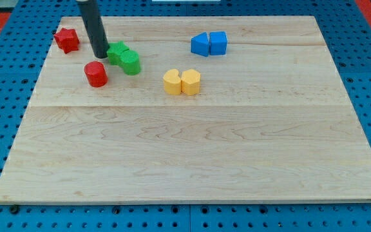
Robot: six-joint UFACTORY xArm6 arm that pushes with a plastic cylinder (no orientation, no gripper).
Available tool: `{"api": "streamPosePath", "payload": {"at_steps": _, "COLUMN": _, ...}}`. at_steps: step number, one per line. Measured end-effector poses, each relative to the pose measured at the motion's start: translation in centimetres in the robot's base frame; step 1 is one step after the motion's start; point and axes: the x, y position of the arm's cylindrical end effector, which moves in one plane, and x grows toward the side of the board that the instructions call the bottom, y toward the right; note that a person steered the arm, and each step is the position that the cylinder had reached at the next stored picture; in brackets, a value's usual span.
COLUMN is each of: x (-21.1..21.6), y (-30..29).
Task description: Push the yellow blocks vertical to the blue blocks
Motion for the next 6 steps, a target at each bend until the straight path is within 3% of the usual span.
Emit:
{"api": "streamPosePath", "payload": {"at_steps": 1, "x": 0.0, "y": 0.3}}
{"api": "streamPosePath", "payload": {"at_steps": 2, "x": 3.0, "y": 0.4}}
{"api": "streamPosePath", "payload": {"at_steps": 4, "x": 8.9, "y": 7.4}}
{"api": "streamPosePath", "payload": {"at_steps": 6, "x": 9.4, "y": 16.1}}
